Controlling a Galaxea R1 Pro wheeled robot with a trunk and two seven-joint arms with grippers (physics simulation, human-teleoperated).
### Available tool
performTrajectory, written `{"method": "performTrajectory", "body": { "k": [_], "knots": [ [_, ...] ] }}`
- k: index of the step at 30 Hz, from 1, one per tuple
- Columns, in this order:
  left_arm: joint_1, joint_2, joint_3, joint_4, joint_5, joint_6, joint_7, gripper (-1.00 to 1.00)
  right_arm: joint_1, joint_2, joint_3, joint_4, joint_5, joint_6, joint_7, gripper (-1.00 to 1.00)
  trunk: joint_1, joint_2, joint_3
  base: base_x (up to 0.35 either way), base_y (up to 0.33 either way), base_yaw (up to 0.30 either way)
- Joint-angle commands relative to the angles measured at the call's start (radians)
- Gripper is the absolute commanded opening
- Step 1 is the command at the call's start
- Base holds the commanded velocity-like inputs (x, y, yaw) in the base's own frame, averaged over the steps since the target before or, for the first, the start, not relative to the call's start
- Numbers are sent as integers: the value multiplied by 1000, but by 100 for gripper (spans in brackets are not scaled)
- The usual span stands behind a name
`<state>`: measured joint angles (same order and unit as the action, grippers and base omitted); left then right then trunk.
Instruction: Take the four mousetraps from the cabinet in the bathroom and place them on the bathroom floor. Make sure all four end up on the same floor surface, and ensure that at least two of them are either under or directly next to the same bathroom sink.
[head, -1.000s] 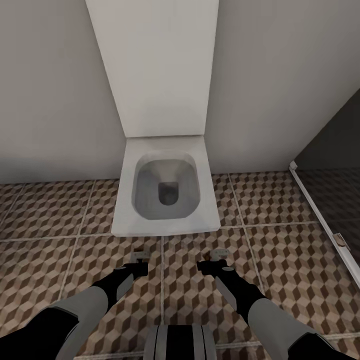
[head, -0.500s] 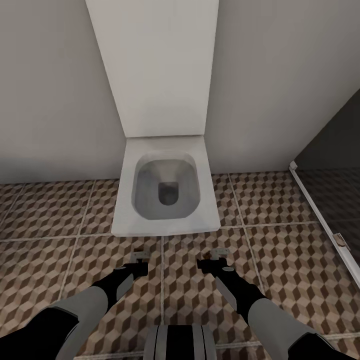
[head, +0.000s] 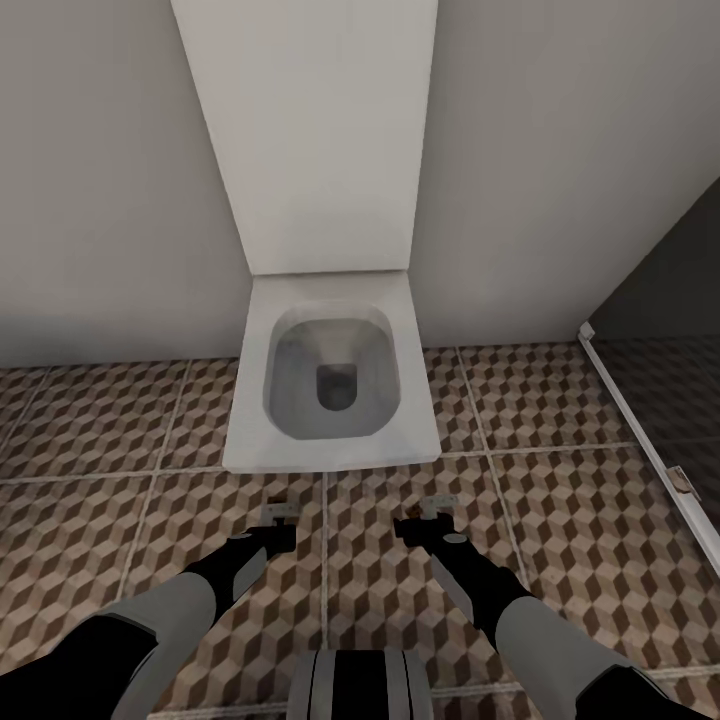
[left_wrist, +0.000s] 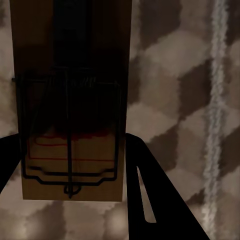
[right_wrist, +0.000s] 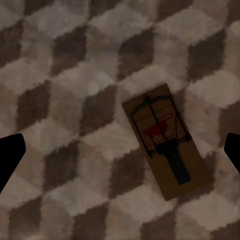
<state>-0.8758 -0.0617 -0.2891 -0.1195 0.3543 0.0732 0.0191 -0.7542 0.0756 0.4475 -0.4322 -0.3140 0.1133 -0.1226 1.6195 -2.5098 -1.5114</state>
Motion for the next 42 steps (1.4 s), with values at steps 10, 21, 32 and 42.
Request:
{"method": "performTrajectory", "body": {
  "k": [10,21,32,42],
  "knots": [
    [0,0,-10,-2,6,5,4,-100,0,0,8,-5,-8,5,-9,100,0,0,-8,0,0,0],
    [0,1,-10,-2,6,5,4,-100,-1,-1,8,-7,-8,5,-9,100,0,0,-24,0,0,0],
    [0,1,-10,-2,6,5,4,-100,0,0,8,-7,-8,4,-9,100,0,0,-34,0,0,0],
    [0,1,-10,-2,6,5,4,-100,0,-2,8,-7,-8,4,-9,100,0,0,-37,0,0,0]
  ]
}}
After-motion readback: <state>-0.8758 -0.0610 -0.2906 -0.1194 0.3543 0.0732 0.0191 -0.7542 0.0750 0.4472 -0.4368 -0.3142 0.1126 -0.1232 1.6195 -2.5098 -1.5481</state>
